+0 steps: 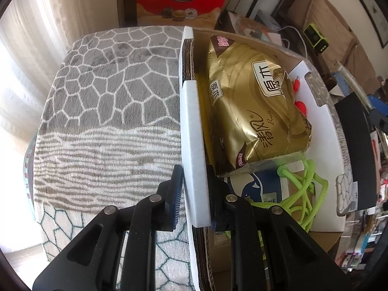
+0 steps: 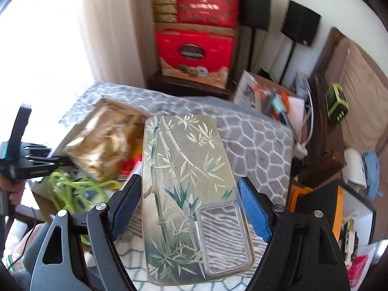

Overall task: Organize objects
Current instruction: 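Grasp the phone case edge with the right tool and lift it, then tilt the phone case upright with the right tool and carry it toward the box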

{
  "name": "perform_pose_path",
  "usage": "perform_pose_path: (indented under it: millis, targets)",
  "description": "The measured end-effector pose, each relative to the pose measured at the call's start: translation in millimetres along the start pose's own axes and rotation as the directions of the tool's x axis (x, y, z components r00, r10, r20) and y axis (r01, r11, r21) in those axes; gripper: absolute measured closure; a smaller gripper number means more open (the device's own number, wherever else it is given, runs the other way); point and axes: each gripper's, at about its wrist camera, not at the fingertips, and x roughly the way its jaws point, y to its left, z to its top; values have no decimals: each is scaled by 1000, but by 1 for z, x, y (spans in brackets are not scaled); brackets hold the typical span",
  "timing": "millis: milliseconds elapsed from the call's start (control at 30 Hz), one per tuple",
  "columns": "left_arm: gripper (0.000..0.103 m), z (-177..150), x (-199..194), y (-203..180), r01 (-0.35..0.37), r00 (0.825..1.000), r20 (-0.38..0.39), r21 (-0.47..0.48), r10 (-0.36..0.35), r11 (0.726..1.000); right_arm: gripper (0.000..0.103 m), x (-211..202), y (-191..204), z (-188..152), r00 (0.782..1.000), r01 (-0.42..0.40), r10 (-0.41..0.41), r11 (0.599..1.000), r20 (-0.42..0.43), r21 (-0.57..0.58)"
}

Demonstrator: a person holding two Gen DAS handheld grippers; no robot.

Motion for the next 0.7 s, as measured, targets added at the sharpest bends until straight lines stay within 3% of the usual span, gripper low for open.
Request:
perform_pose_path:
  millis: [333,367,400,433,567,700]
  targets:
    - [86,-2,-3,3,19,1000,4,-17,-19,1000,23,-10,66,5,993,-112,114,987,10,-119]
    - [86,-2,-3,4,23,1000,5,-22,-23,999,47,-10,71,4,989,-145,147,981,6,-128]
    - [85,-3,-4,4,33,999,7,-28,-32,999,80,-8,74,4,982,-187,186,974,-21,-127]
    - [85,-3,-4,6,40,999,7,-37,-40,999,86,-7,78,3,980,-201,199,973,-30,-118]
    - [85,-3,-5,9,54,999,7,-48,-54,997,84,12,92,-7,978,-195,183,972,-100,-132]
    - [85,-4,-7,8,48,999,10,-38,-48,998,74,20,82,-15,981,-180,172,979,-84,-93]
